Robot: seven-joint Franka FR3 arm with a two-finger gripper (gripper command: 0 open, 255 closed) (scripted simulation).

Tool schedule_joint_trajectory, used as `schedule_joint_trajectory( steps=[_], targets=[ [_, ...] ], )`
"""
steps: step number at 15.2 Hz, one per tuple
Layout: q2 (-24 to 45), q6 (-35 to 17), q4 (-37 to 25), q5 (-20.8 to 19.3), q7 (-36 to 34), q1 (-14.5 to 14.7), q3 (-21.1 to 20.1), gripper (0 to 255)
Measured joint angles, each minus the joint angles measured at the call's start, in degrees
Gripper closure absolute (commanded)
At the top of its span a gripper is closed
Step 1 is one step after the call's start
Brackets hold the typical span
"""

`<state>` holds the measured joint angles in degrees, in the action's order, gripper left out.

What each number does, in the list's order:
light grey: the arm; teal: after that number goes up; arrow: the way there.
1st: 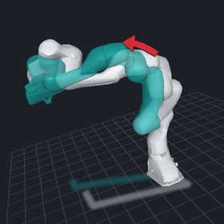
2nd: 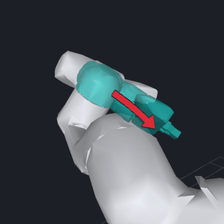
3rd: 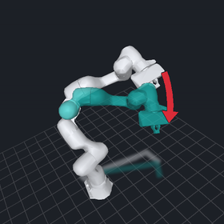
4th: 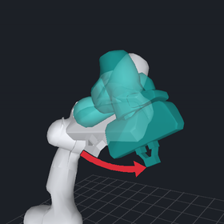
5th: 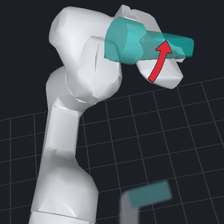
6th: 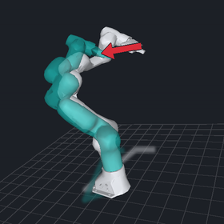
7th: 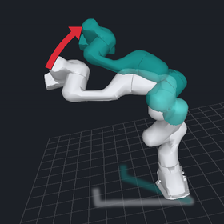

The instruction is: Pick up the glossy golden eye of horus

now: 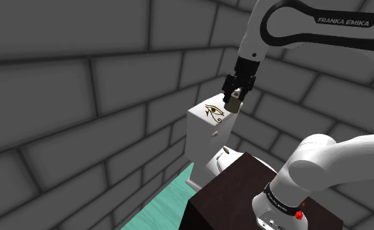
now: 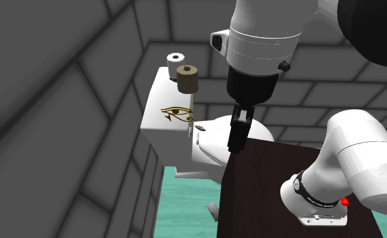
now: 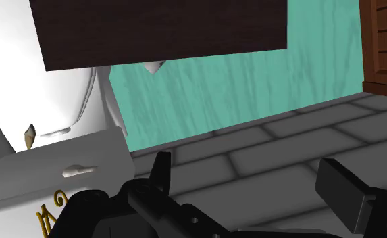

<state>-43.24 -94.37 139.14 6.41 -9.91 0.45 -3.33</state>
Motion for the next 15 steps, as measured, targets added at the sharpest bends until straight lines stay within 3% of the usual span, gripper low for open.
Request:
schedule_joint_trajectory(
  steps=[9,15],
  targets=[
    [7.32,-8.75,2.26,-5.04,10.20,-2.19,6.09,0],
    [17.82,-17.14,0.38,-7.95,18.48,-3.63,10.91,0]
  ],
)
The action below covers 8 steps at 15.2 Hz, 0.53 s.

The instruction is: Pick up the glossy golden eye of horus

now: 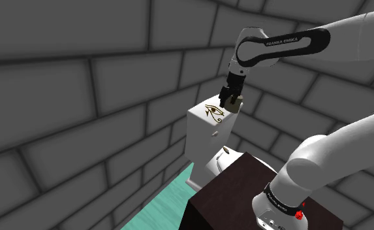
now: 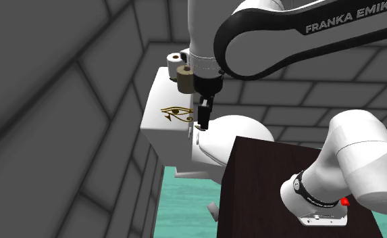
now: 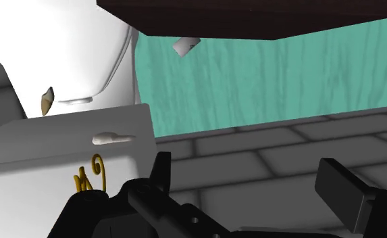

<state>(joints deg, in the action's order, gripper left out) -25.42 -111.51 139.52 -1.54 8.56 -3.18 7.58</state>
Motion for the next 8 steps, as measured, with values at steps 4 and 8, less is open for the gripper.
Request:
schedule_joint_trajectory(
  steps=[4,8],
  targets=[
    [7.03,-4.36,-2.65,-0.93,5.42,-0.74,2.88,0],
    [15.95,-8.73,-7.18,-0.55,10.89,-1.22,5.32,0]
  ],
)
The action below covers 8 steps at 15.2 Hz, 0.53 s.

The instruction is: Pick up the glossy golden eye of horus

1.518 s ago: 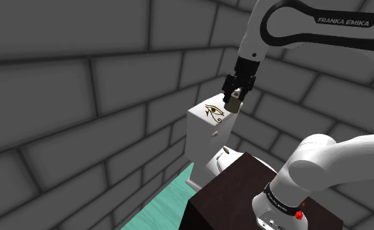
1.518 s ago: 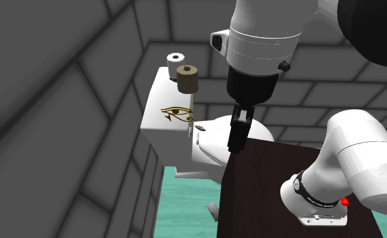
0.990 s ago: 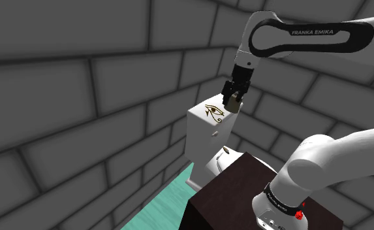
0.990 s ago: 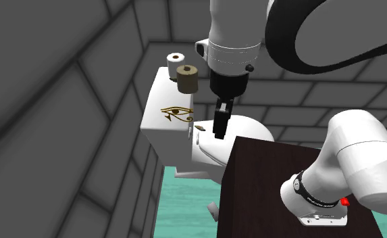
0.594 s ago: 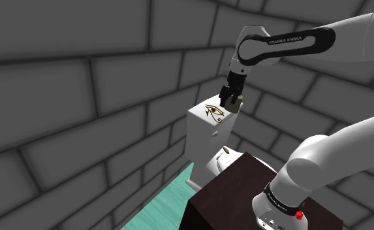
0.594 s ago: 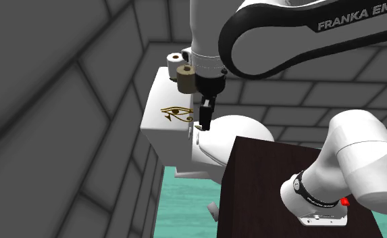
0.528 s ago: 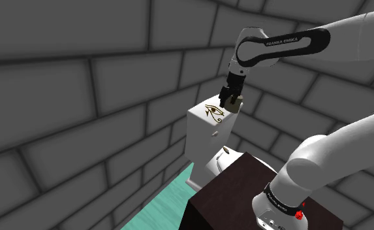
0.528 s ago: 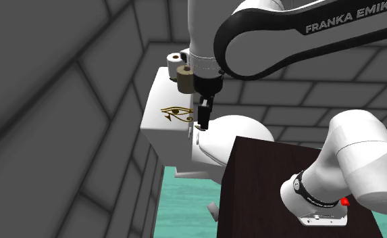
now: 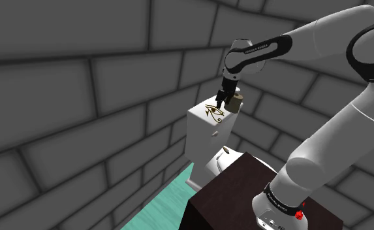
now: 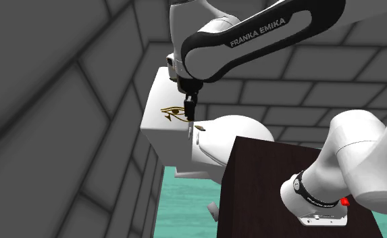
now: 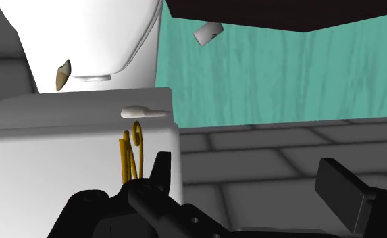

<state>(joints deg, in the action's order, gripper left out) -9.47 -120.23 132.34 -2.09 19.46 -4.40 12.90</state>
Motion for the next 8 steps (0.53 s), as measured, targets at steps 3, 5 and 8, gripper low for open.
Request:
schedule_joint_trajectory(
  steps=[3,5,8],
  targets=[
    [5.81,-2.63,-3.15,0.67,4.46,-0.78,1.64,0],
    [10.19,-4.42,-5.66,1.57,7.00,-1.13,2.18,0],
    [16.67,-5.21,-11.20,3.08,11.24,-2.24,2.91,0]
  ],
)
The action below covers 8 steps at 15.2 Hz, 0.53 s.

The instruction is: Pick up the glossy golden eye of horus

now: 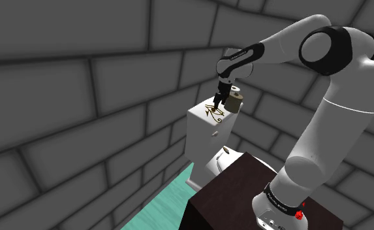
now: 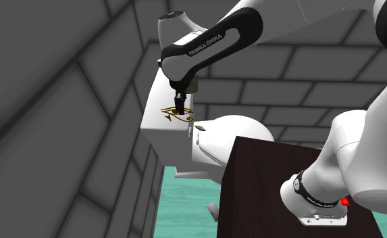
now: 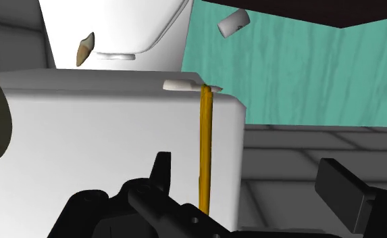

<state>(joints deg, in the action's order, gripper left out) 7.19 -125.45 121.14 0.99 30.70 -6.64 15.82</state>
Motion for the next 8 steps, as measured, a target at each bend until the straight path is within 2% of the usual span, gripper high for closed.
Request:
schedule_joint_trajectory(
  steps=[4,8],
  targets=[
    [5.47,-1.93,-3.45,1.47,2.87,-0.99,0.02,0],
    [7.56,-4.65,-2.74,2.19,3.42,-1.22,-0.21,0]
  ],
)
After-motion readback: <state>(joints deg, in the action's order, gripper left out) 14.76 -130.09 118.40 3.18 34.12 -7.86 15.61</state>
